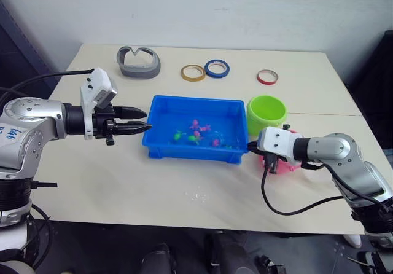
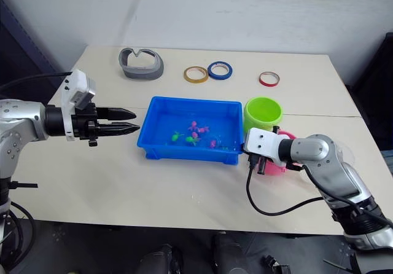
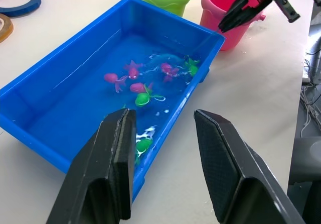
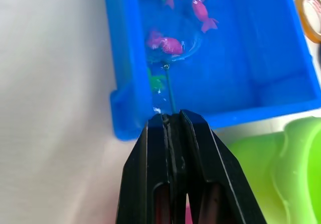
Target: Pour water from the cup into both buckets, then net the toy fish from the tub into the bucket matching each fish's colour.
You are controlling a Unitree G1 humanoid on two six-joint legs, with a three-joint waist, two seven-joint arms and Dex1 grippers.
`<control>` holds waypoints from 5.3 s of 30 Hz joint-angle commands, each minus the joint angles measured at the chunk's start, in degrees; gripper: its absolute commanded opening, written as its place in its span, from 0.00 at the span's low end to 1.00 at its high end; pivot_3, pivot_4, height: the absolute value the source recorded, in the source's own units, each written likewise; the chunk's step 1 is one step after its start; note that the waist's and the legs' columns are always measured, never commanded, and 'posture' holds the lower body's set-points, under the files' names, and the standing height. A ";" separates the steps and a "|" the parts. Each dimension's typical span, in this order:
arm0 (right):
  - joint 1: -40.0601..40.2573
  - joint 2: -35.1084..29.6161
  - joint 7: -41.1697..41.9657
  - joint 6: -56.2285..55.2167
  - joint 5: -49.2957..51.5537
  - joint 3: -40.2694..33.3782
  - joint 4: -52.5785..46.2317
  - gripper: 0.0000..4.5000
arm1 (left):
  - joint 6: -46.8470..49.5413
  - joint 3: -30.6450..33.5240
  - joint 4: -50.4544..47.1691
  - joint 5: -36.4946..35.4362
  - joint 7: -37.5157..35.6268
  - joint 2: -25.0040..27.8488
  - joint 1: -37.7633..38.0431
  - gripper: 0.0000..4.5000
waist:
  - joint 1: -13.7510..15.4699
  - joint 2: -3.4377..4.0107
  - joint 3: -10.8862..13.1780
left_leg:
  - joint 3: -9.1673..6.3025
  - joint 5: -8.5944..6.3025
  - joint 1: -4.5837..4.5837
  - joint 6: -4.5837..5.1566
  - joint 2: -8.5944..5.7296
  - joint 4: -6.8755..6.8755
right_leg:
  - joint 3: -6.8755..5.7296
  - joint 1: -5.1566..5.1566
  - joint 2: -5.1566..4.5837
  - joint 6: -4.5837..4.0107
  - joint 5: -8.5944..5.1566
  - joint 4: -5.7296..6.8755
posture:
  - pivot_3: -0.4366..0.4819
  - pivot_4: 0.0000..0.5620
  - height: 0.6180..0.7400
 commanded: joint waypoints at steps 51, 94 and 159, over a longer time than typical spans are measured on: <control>8.35 -11.15 -3.40 25.99 19.54 -34.86 -14.43 0.00 | -12.15 -9.72 15.48 4.72 -7.85 -10.24 -15.31 0.47 | 1.02 0.03 0.02 | -0.01 -0.02 -0.07 0.01 -0.02 -0.04 | -0.01 0.00 0.01 0.01 0.00 -0.12 | 0.48 0.27 0.98; 52.19 -9.58 -3.61 -10.86 -15.33 -57.91 -30.32 0.00 | -34.15 -15.39 47.41 17.52 -22.44 -27.67 -33.14 0.47 | 1.46 0.04 0.03 | 0.01 -0.04 -0.04 -0.05 -0.04 -0.03 | 0.05 0.02 0.13 0.09 -0.01 -0.14 | 0.48 0.27 0.98; -5.13 -0.59 -9.38 3.58 -4.23 0.76 -0.44 0.00 | -9.77 0.72 10.48 12.63 -3.17 -3.12 -2.03 0.47 | -0.02 -0.04 0.10 | 0.02 -0.05 0.00 -0.02 0.00 0.16 | 0.04 -0.03 0.01 0.02 -0.05 0.19 | 0.48 0.27 0.98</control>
